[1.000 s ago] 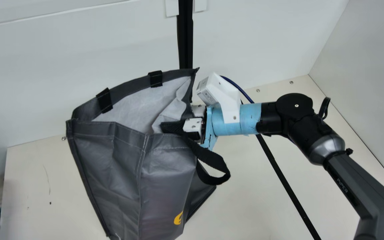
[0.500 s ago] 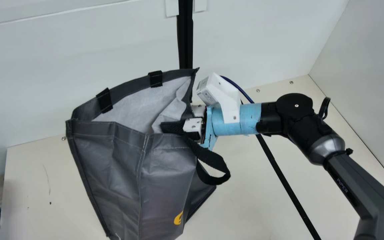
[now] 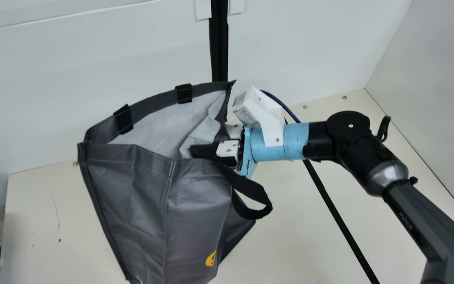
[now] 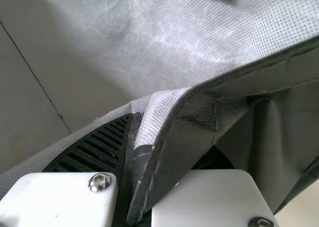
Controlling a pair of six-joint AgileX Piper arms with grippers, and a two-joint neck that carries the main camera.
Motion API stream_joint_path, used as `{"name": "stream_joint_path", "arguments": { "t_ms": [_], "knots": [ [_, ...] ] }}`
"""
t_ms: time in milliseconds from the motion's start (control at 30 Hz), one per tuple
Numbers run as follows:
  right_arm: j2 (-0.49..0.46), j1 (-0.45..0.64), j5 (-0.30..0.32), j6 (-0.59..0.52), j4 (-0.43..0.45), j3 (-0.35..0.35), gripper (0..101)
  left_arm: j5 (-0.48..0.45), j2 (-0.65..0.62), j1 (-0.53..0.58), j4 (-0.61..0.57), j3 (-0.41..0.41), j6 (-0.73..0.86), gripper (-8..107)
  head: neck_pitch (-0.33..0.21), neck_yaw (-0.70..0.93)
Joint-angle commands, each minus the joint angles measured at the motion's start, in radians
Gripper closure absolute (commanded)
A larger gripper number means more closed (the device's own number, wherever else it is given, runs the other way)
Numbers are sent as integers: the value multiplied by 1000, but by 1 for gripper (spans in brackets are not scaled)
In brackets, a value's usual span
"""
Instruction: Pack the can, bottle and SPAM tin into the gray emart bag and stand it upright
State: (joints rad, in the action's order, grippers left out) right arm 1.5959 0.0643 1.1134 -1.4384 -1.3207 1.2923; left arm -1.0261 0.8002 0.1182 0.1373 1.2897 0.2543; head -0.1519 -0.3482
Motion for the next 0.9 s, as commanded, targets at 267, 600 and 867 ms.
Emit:
{"name": "stream_joint_path", "arguments": {
  "t_ms": [267, 600, 867],
  "knots": [
    [-23, 90, -79, 38, 114, 63, 101, 2, 0, 0, 0, 0, 0, 9, -23, -1],
    [-39, 185, -159, 71, 196, 83, 101, 2, 0, 0, 0, 0, 0, 9, -23, -1],
    [-46, 247, -201, 86, 241, 107, 101, 2, 0, 0, 0, 0, 0, 9, -23, -1]
  ]
}}
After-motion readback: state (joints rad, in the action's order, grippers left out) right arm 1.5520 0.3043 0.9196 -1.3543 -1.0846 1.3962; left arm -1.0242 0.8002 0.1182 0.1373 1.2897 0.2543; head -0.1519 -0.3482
